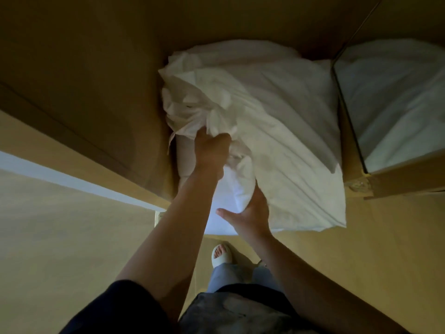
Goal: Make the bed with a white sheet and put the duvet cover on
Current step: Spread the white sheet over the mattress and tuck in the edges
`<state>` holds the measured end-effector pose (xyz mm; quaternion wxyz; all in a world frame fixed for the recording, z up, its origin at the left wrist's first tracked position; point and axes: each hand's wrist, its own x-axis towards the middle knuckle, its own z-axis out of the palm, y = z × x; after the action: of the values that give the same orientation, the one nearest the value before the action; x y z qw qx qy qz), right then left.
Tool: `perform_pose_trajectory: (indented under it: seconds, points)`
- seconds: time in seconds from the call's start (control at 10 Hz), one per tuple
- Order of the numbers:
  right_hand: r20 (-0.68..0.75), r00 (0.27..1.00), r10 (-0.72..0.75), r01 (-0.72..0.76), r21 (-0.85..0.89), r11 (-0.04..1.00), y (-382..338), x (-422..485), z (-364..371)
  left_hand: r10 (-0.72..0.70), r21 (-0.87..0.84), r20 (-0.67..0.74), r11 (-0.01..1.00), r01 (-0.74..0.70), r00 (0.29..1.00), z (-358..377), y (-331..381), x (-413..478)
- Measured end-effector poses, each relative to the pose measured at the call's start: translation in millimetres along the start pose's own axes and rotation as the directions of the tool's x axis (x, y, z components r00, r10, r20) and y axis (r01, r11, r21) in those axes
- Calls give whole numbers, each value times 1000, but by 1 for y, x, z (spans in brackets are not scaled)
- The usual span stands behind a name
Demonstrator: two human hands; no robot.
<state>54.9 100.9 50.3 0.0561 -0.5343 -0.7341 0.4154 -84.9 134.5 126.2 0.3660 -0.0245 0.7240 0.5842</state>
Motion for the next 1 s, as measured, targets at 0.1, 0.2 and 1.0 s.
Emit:
perform_pose_trajectory:
  seconds: [0.1, 0.2, 1.0]
  points:
    - [-218, 972, -86, 68, -88, 994, -5, 12, -23, -53, -307, 42, 950, 63, 998, 2, 20, -17]
    - [-315, 943, -104, 66, -129, 989, -8, 43, -65, -90, -490, 126, 861, 140, 988, -3, 27, -31]
    - [-78, 676, -732, 705, -220, 675, -15, -144, -234, -182, -398, 74, 896, 197, 980, -51, -53, -234]
